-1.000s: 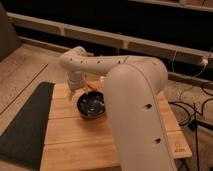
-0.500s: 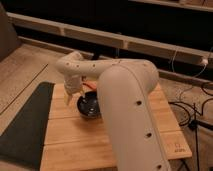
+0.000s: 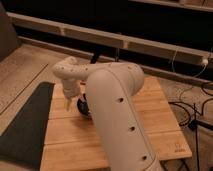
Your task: Drag the ceramic bowl in a circle
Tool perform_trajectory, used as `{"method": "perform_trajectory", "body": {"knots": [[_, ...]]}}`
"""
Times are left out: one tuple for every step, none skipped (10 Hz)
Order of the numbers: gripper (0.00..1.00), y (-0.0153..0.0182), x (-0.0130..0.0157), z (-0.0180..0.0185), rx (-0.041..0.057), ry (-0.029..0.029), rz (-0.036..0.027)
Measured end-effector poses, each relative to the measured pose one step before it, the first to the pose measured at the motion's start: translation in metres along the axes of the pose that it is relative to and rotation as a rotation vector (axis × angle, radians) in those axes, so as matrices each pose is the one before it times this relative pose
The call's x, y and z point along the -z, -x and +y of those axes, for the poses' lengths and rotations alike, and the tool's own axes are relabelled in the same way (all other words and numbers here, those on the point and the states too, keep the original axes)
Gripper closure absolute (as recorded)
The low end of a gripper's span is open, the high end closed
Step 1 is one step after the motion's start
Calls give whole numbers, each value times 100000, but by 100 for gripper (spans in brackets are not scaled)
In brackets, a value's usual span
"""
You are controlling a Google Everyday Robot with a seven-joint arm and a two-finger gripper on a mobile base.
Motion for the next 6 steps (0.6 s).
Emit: {"method": "perform_trajectory", "body": {"knots": [[35, -256, -1375, -142, -914, 560, 4338], [37, -27, -1093, 14, -515, 898, 2940], [45, 165, -1129, 54, -174, 955, 2618], [61, 581, -625, 153, 601, 680, 1518], [68, 295, 33, -63, 268, 105, -148], [79, 674, 272, 331, 1032, 147, -1043]]}}
